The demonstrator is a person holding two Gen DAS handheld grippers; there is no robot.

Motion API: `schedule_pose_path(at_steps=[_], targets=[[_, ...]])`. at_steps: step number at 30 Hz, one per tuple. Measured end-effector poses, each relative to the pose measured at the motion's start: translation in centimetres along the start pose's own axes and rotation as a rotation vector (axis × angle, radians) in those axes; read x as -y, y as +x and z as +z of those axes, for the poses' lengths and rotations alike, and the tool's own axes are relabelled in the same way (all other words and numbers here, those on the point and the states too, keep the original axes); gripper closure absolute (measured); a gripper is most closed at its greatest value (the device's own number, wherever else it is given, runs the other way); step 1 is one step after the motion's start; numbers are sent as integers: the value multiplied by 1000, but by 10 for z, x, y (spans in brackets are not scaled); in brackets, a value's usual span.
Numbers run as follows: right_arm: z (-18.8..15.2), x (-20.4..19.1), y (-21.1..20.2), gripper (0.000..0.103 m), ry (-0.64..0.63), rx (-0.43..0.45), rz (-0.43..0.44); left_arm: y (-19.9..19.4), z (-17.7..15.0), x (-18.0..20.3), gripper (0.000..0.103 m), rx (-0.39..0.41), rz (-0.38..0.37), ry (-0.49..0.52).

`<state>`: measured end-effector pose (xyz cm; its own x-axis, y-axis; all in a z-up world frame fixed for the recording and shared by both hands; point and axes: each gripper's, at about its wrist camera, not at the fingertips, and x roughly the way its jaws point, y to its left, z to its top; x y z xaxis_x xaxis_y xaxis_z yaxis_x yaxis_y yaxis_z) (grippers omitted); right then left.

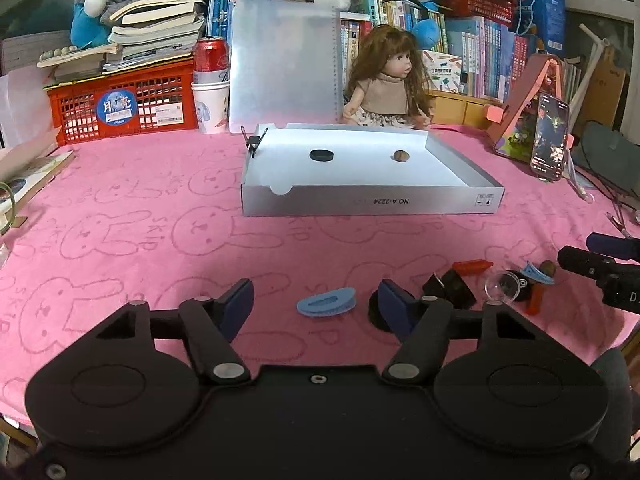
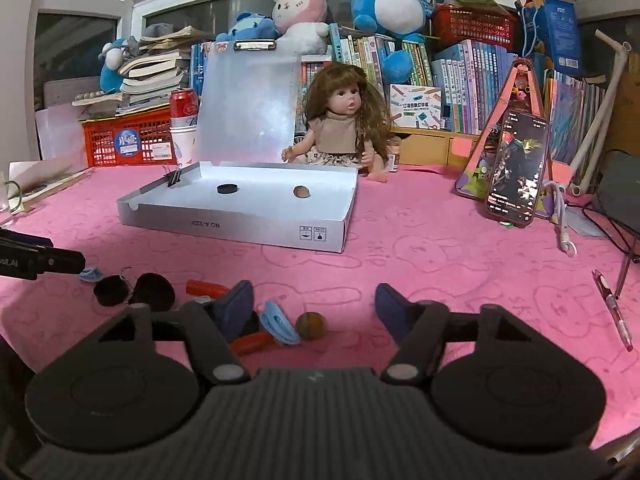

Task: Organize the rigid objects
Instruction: 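Grasp a blue plastic clip with the left gripper while the right gripper grasps another blue clip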

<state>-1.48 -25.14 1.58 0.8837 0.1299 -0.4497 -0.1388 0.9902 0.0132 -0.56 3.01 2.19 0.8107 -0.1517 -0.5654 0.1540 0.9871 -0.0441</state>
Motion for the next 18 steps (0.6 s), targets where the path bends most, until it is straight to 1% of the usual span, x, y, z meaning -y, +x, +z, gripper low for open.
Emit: schedule_pose_path(at_steps=[2,5,8,10,12,16,18], targets=[[-1,-1,-2,44,-2,1,11,0,-1,0,42,-4,-2,-3],[-2,-6,-2,50,-26,-2,28,2,-3,-1,43,-12,-2,-8],[-4,-13,1,56,-51,-12,36,6,-4,-1,43,-23,7,-17],[-6,-15,4,60,-55,-24,40,11,-4,-2,46,-31,15,-25],[-6,-16,8,63,-53,-35,38,15,-5,-2,51,-43,14,-38],[-8,-17,12,69,-47,-45,38,20,-7,-1,52,-55,6,-40],[-8,-18,14,71,-48,-50,37,22,-8,0,56,-60,5,-35]])
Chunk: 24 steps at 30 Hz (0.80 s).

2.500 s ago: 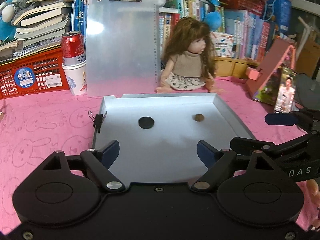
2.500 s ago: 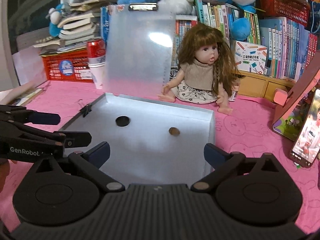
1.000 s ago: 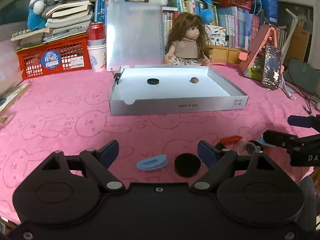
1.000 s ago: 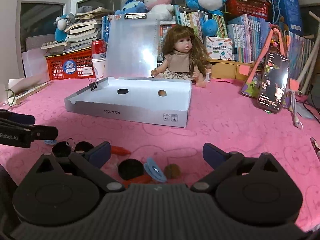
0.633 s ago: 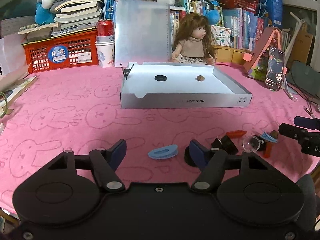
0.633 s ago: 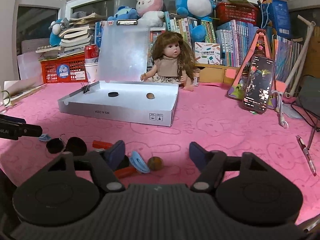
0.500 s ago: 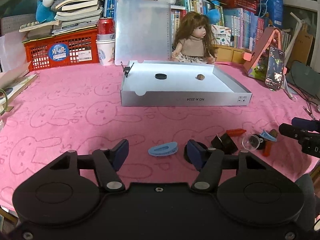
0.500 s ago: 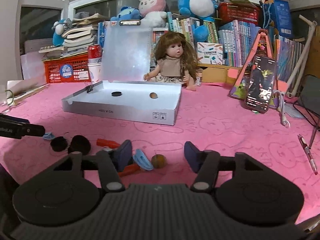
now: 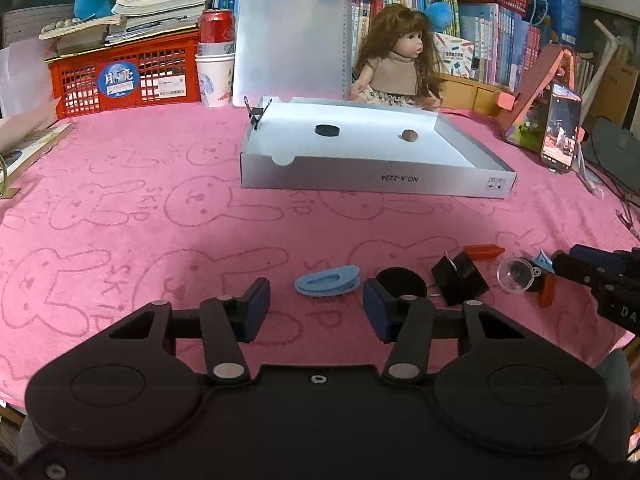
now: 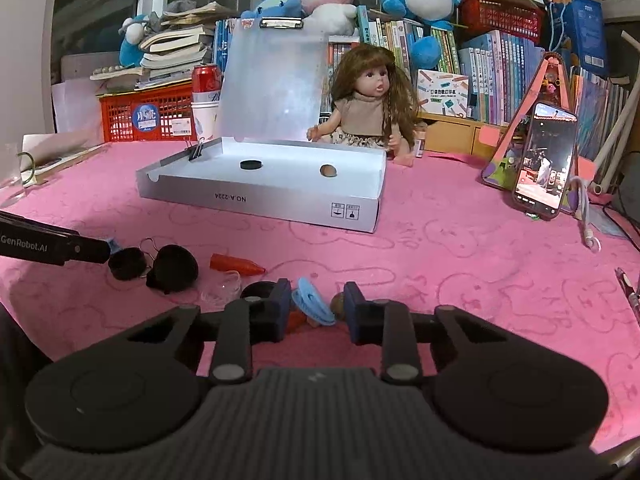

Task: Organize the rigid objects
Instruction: 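Grasp a blue plastic clip with the left gripper while the right gripper grasps another blue clip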

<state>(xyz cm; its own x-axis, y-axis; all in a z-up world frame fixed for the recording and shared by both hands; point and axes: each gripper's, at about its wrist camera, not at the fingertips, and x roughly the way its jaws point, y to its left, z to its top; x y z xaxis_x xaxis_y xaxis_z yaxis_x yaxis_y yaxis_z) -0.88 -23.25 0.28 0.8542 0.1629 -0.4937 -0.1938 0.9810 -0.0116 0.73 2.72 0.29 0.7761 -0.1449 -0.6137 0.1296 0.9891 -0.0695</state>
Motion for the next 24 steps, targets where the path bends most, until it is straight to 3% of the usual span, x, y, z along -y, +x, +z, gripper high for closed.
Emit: schedule_pose_path(at_steps=[15,24], targets=[[0,-6,12,79,-33,-25,27,6,0,2,62,11,20,24],[2,5,20,81,18,-42,19,11,1,4,65,24,35,47]])
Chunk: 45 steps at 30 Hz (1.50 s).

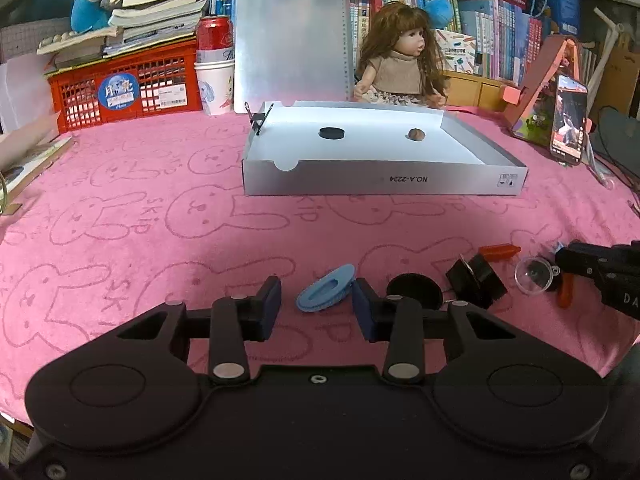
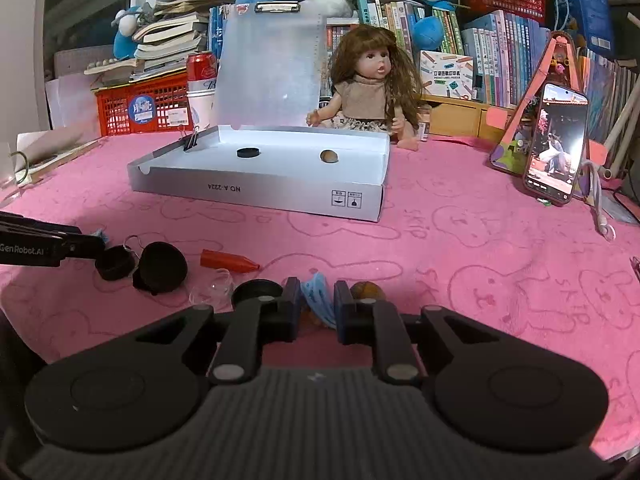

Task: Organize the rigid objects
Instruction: 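Grasp a blue plastic clip with the left gripper while the right gripper grasps another blue clip, then carry both blue clips in the grippers into the white box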

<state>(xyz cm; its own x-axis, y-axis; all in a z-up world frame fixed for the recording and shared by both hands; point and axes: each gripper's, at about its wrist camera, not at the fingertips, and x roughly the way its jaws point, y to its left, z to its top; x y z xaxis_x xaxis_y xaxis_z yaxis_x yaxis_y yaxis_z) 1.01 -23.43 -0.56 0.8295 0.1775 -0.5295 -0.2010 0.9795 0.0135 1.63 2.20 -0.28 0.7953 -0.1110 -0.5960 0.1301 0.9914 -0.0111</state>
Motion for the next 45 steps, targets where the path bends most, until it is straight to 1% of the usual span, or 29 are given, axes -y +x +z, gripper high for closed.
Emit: schedule_pose_path(at_steps=[2,4,6,8,9,14,25,34,39,45], targets=[[-1,-2,1,81,-13,1,-4,-1,-3,4,65,10,6,22],[-1,-3,3,81,-18,-1,-3,-3,-6,7,69,21,9,45],[0,-1,5,82,-3,-5,5,-5,-8,9,82,28,1,54],[0,0,6,82,5,-6,9,-6,-8,10,82,28,8,54],[0,0,5,82,4,-4,8,-6,-7,10,87,27,7,52],[2,-2,2,83,-14,14,-4,-5,-2,8,87,19,-3,36],[25,-3,0,83,-23,64,-26,-10,15,11,87,44,-20,26],[47,-8,13,83,-35,85,-36,-4,45,13,87,71,-38,20],[63,-9,22,83,-46,95,-38,7,67,13,87,73,-54,-3],[82,-5,42,83,-28,84,-31,25,93,16,87,85,-52,-6]])
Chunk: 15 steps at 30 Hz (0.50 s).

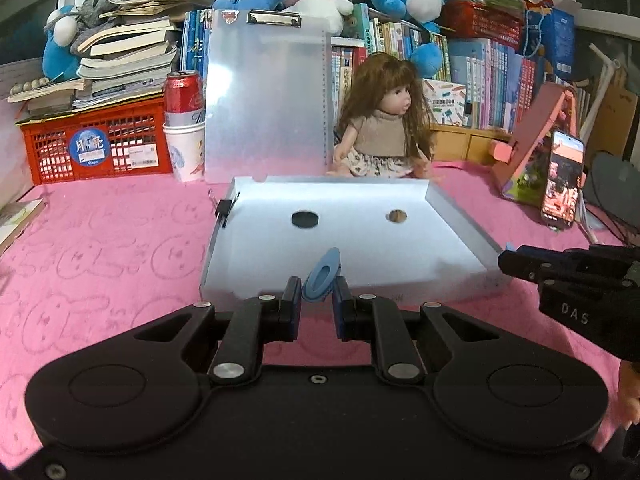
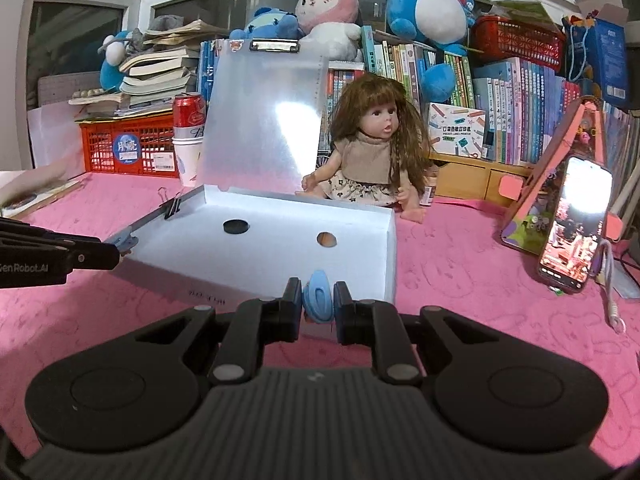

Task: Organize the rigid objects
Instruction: 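Carry both blue clips in the grippers into the white box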

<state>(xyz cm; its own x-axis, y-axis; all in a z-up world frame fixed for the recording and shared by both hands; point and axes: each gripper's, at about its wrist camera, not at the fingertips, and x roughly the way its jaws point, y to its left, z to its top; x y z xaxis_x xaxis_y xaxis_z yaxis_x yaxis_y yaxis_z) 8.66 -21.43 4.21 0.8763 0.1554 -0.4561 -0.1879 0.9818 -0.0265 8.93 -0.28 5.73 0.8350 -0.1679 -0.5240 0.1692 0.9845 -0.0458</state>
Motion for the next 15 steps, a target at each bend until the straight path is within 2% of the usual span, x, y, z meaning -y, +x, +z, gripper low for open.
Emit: schedule_pose_path(at_steps=[10,15], targets=[[25,15,52,83,85,-70,31,55,32,-5,87,-49,-14,-35],[31,20,76,83,109,-93,34,83,38,-3,87,-65,8,-24]])
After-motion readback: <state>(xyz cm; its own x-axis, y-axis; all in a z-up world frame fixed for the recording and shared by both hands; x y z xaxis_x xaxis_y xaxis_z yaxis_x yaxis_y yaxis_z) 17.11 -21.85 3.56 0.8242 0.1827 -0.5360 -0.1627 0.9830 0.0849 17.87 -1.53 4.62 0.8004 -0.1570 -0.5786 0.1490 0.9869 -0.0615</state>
